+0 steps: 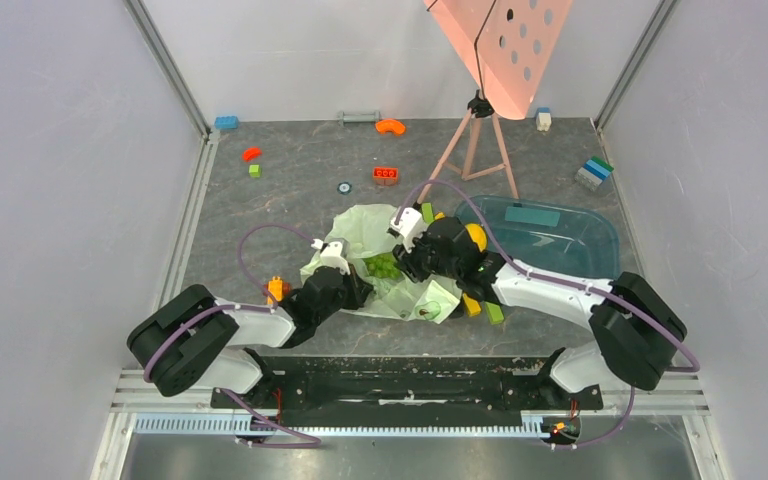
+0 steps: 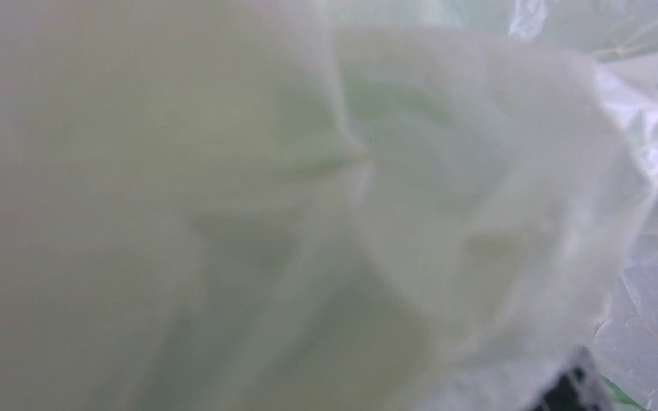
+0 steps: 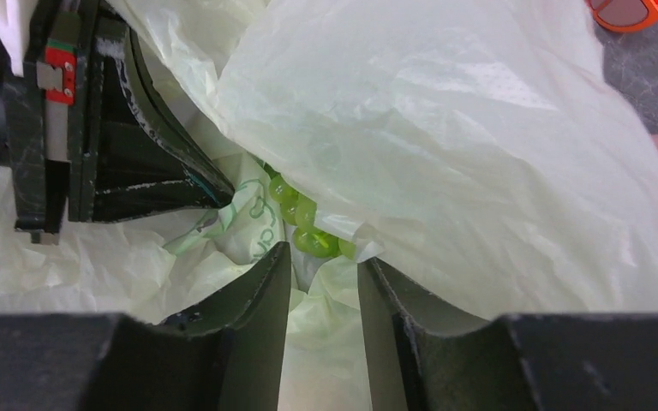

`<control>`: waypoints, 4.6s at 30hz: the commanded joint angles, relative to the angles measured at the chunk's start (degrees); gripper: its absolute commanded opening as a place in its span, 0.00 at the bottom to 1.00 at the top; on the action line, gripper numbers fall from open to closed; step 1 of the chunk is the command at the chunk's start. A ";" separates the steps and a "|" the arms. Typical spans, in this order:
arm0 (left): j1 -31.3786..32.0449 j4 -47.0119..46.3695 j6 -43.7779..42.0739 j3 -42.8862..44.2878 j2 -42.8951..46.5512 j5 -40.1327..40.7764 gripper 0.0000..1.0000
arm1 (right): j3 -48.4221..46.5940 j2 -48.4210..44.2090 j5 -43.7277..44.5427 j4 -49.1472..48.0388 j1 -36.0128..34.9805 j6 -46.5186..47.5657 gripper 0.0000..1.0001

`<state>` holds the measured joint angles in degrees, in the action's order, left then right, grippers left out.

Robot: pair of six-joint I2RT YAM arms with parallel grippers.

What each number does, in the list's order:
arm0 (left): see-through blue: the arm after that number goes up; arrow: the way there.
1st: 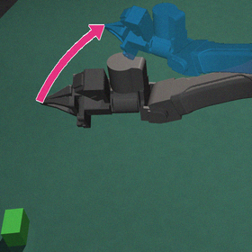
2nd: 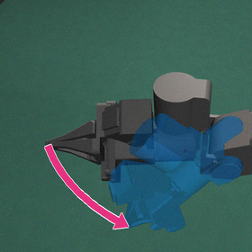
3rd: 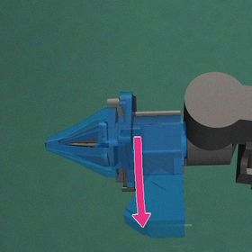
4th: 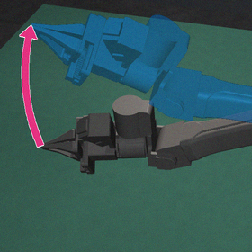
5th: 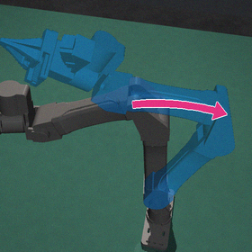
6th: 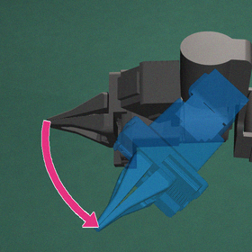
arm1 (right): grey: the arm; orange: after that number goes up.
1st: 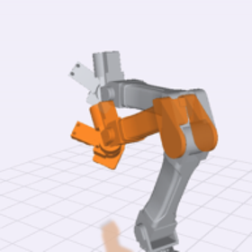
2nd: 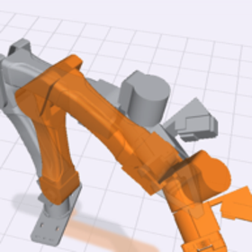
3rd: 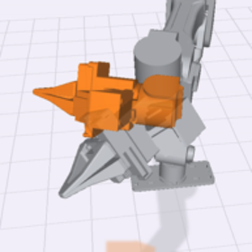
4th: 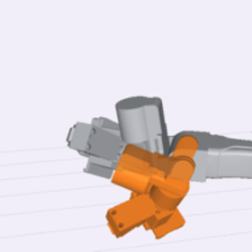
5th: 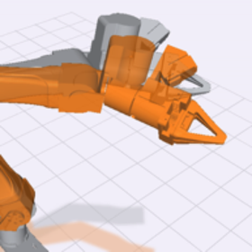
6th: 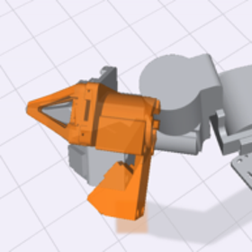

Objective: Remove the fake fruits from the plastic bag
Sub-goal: Take out the fake fruit from the plastic bag.

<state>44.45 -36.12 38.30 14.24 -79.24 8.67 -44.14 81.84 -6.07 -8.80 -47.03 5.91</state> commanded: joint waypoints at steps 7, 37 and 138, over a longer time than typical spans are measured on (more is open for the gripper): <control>0.47 -2.20 -2.27 1.67 -1.04 -0.31 0.02 | 7.66 0.74 -9.08 -10.21 0.09 20.24 0.40; 0.47 -2.90 -1.92 1.06 -1.18 0.74 0.02 | 8.90 7.71 -12.18 -21.85 2.27 19.06 0.37; 0.47 9.32 0.55 2.91 4.47 4.34 0.02 | -17.80 -22.27 -17.79 -8.69 1.91 -17.60 0.00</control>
<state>44.75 -26.83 38.54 16.19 -74.76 11.90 -56.80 60.16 -29.36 -11.18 -44.88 -7.53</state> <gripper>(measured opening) 0.026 0.005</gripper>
